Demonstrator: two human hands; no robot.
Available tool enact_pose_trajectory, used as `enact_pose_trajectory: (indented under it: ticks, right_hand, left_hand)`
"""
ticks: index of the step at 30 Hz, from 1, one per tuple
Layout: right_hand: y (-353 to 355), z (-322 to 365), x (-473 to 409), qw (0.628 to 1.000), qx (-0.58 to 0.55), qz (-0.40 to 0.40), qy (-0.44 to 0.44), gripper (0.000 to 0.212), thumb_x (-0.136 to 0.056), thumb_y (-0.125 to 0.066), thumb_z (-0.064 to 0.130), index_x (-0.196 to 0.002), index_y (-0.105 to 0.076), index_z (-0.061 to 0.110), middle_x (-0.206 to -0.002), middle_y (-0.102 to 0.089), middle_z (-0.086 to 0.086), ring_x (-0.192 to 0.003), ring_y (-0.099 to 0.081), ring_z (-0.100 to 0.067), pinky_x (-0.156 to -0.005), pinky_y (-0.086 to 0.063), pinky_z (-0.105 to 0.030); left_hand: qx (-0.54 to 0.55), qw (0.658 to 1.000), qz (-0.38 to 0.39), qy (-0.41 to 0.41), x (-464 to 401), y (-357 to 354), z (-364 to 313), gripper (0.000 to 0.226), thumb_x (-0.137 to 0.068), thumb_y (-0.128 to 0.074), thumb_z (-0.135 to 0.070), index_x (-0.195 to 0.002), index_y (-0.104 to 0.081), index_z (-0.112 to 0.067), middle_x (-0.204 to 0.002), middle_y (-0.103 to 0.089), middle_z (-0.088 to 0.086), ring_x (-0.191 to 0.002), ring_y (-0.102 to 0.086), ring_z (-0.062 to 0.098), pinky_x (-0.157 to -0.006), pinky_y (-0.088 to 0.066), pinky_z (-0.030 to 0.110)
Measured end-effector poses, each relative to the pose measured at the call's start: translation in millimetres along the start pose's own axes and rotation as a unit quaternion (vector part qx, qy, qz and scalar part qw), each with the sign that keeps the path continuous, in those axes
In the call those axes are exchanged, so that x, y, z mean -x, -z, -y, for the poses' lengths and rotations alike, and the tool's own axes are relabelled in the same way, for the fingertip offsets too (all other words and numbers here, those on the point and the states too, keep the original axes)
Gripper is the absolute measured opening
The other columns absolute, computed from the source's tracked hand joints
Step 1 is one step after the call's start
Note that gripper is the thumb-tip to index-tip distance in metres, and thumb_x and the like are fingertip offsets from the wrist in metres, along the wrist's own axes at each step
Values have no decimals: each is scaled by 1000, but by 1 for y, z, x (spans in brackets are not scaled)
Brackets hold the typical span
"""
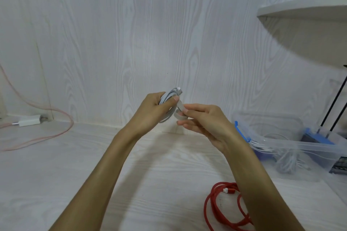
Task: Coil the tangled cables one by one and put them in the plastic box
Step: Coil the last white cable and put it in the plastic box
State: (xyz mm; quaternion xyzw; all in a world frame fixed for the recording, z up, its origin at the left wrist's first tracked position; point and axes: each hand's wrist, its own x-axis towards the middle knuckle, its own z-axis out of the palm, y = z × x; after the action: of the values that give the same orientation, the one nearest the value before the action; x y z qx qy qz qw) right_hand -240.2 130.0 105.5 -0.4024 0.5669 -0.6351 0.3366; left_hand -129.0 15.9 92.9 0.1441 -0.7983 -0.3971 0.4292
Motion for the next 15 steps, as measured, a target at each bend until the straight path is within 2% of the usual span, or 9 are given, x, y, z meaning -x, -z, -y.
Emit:
enact_pose_trajectory:
  ticks: [3, 5, 6, 7, 8, 10, 11, 12, 15]
  right_hand:
    - [-6, -6, -4, 999, 2, -46, 25, 8, -80, -73, 18, -80, -72, 10, -66, -73, -1, -55, -68, -10, -52, -51, -13]
    - [-12, -11, -5, 996, 0, -82, 38, 9, -77, -76, 20, -73, -73, 13, -60, -71, 1, -48, -64, -7, -48, -49, -13]
    - [-15, -13, -6, 995, -3, -96, 38, 9, -76, -77, 20, -72, -73, 13, -58, -70, 2, -45, -62, -7, -47, -48, -14]
    - [-18, -15, -6, 993, -9, -109, 33, 10, -75, -78, 20, -72, -73, 12, -56, -69, 2, -44, -60, -7, -47, -48, -14]
    - [-22, -18, -6, 992, -21, -119, 24, 12, -74, -79, 21, -73, -73, 11, -55, -68, 2, -43, -59, -7, -46, -48, -14]
    - [-28, -22, -5, 990, -64, -128, -4, 15, -73, -80, 20, -75, -72, 7, -51, -64, 2, -41, -57, -6, -47, -48, -14]
    - [-31, -23, -5, 988, -88, -128, -16, 16, -74, -79, 18, -76, -71, 5, -49, -63, 2, -41, -56, -6, -48, -49, -14]
    - [-33, -25, -4, 985, -108, -129, -27, 15, -74, -79, 17, -76, -70, 4, -48, -61, 2, -41, -56, -6, -48, -49, -14]
    - [-36, -29, -4, 978, -140, -145, -45, 13, -75, -77, 13, -76, -69, 2, -47, -60, 0, -40, -54, -7, -47, -50, -15]
  left_hand:
    - [-7, 1000, -7, 21, 0, -7, 4, 39, -97, -46, -37, -66, -46, -13, -45, -38, -13, -43, -33, 3, -43, -26, 10]
    - [-47, 998, -25, 24, 1, -11, 7, 41, -98, -38, -45, -64, -32, -23, -43, -42, -8, -43, -34, 6, -45, -29, 11]
    - [-56, 997, -45, 21, 1, -12, 7, 57, -99, -34, -45, -56, -56, -16, -44, -50, -6, -44, -40, 8, -46, -31, 10]
    - [-47, 997, -63, 17, 1, -12, 9, 46, -101, -31, -44, -82, -53, -8, -48, -57, -8, -45, -46, 7, -46, -32, 7]
    - [-28, 996, -82, 18, 1, -12, 8, 47, -101, -30, -43, -78, -58, -12, -47, -58, -12, -44, -48, 2, -46, -33, 6]
    - [-2, 995, -94, 18, 0, -10, 9, 60, -101, -27, -45, -67, -64, -12, -41, -48, -13, -40, -42, -2, -45, -30, 8]
    - [6, 995, -94, 22, 0, -10, 11, 66, -101, -27, -47, -54, -61, -15, -42, -42, -13, -40, -37, -1, -44, -28, 9]
    - [22, 995, -95, 27, 0, -9, 10, 62, -100, -27, -47, -50, -49, -21, -43, -38, -13, -41, -34, 0, -44, -27, 10]
    - [41, 995, -88, 34, -1, -8, 9, 53, -100, -27, -48, -57, -34, -18, -50, -32, -6, -43, -28, 3, -43, -25, 10]
